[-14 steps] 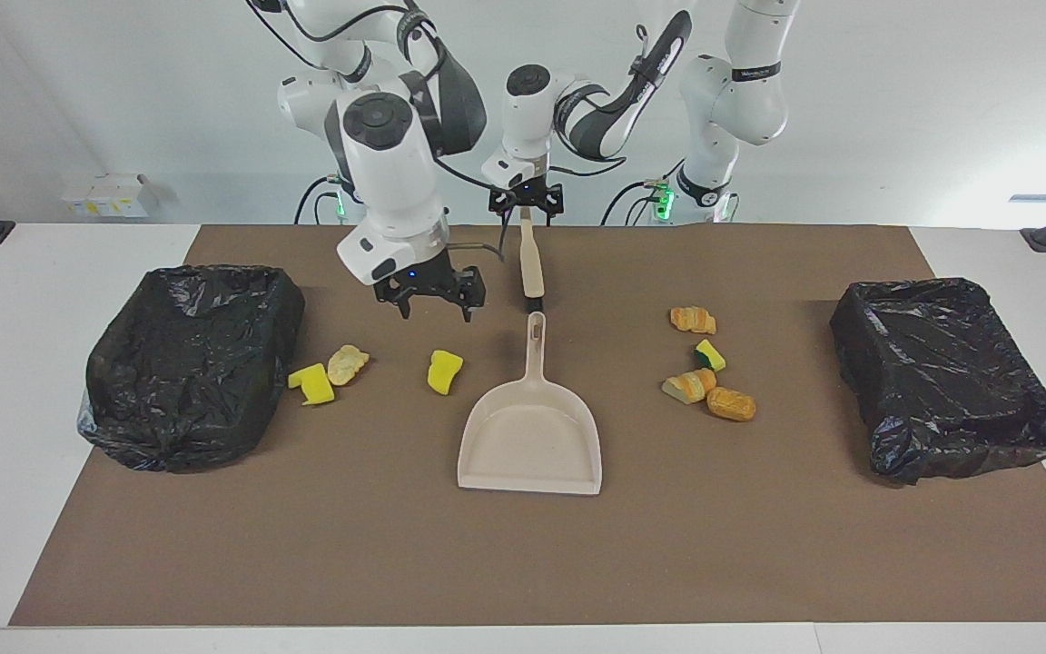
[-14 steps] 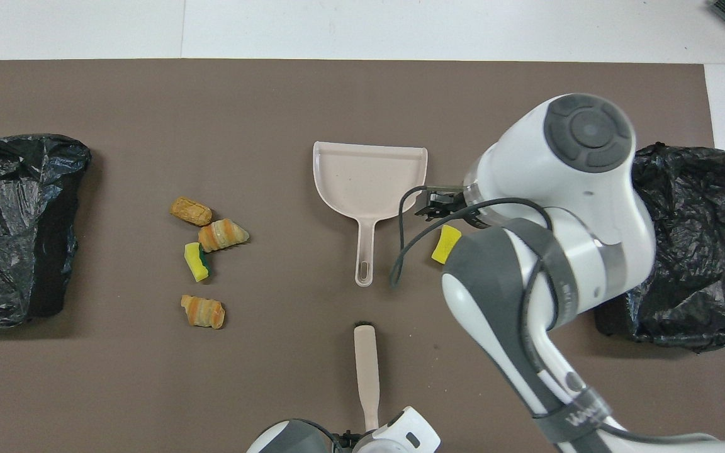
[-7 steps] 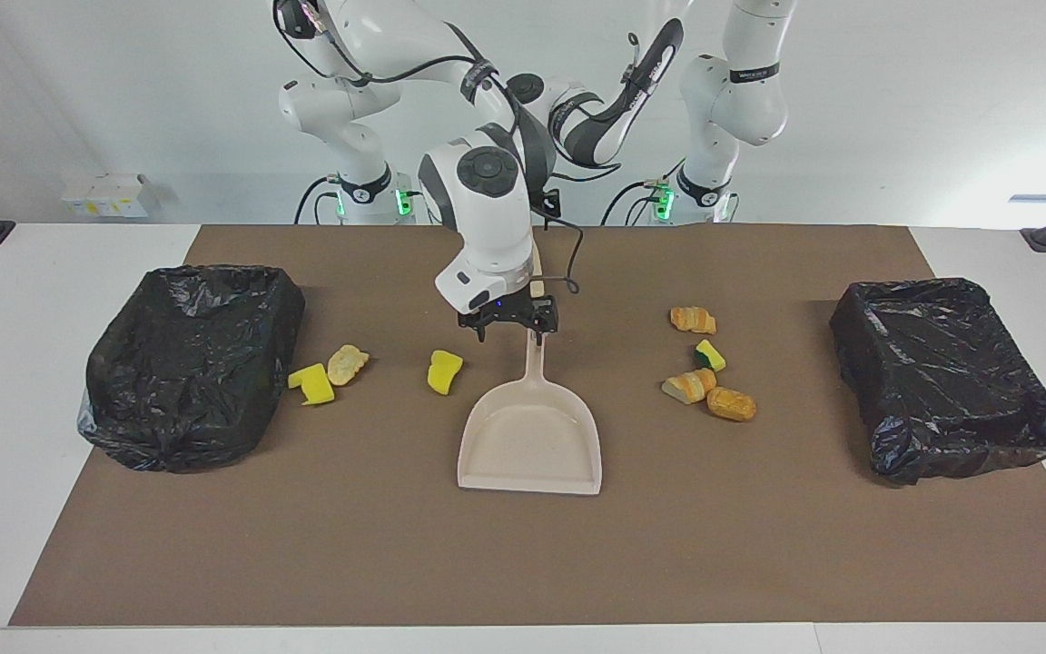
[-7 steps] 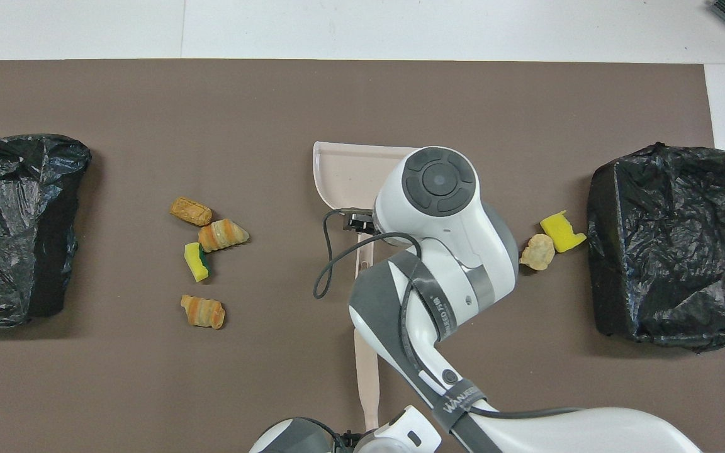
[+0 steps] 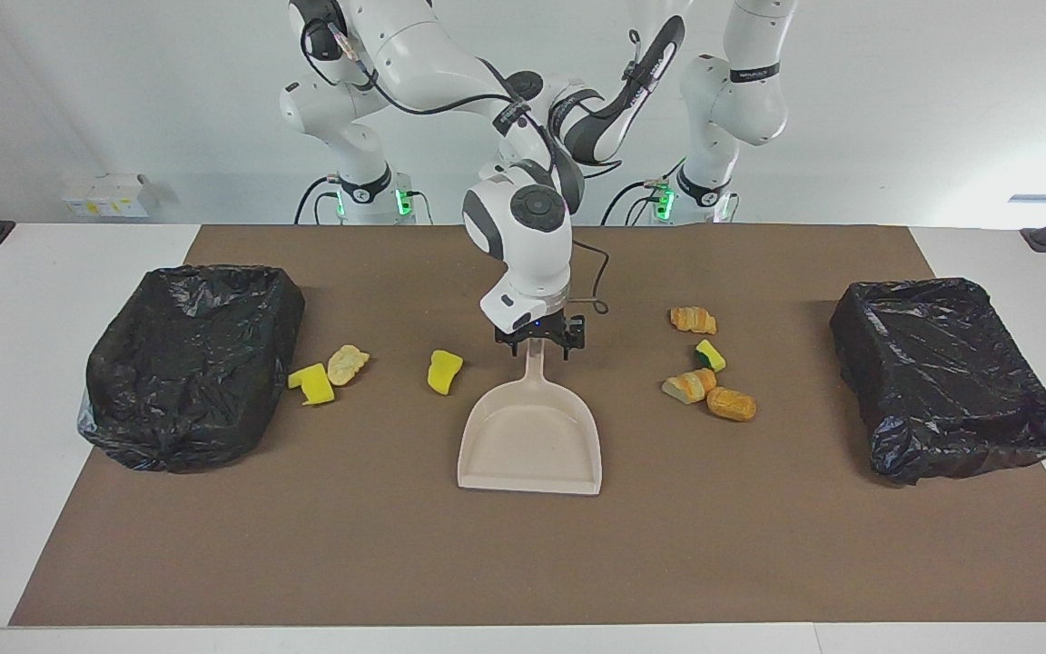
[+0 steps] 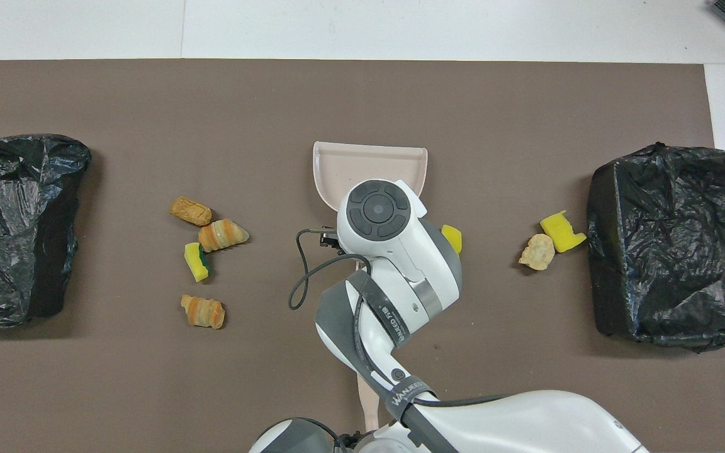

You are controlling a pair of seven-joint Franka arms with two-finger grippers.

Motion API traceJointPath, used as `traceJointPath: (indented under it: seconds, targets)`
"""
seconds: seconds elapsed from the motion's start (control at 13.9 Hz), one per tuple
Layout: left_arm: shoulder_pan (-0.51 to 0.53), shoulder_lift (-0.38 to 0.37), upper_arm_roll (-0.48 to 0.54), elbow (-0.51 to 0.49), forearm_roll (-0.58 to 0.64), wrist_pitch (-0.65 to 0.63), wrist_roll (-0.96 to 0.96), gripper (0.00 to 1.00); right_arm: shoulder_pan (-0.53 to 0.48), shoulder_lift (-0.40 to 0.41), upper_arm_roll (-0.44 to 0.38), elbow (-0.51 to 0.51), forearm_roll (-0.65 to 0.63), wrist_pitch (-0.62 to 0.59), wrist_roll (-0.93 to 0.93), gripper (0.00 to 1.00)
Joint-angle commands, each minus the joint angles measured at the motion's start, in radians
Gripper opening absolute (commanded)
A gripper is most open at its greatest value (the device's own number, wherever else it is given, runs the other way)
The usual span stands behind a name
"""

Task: Sweep and dump trash in bin
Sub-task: 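Grasp the dustpan with the right gripper while the left gripper grasps the brush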

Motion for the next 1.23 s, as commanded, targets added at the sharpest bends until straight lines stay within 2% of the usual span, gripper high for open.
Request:
traceJointPath:
  seconds: [0.0, 0.07, 0.14, 0.43, 0.65, 0.94, 1.15]
  targets:
    - [-0.01, -0.03, 0.014, 0.008, -0.013, -0.057, 0.042, 0.0, -0.002, -0.019, -0.001, -0.021, -0.022, -0.003, 0.01, 0.48]
    - [-0.008, -0.04, 0.016, 0.008, -0.013, -0.066, 0.045, 0.0, -0.002, -0.019, -0.001, -0.019, -0.026, -0.011, 0.004, 0.27]
    - [-0.008, -0.045, 0.016, 0.008, -0.013, -0.078, 0.046, 0.0, 0.0, -0.019, -0.001, -0.016, -0.026, -0.026, 0.004, 0.02]
    - [0.019, -0.096, 0.022, 0.008, -0.013, -0.198, 0.086, 0.0, -0.035, -0.068, 0.001, -0.015, -0.005, -0.095, -0.061, 0.0]
    - [0.061, -0.151, 0.022, -0.004, -0.013, -0.353, 0.147, 0.0, -0.046, -0.111, 0.001, -0.013, -0.003, -0.12, -0.268, 0.0]
    - [0.24, -0.201, 0.022, -0.005, -0.012, -0.48, 0.227, 0.0, -0.098, -0.147, 0.001, -0.013, -0.005, -0.153, -0.556, 0.0]
    - [0.403, -0.284, 0.024, -0.001, -0.009, -0.551, 0.319, 0.0, -0.153, -0.166, 0.001, -0.013, -0.008, -0.21, -0.918, 0.0]
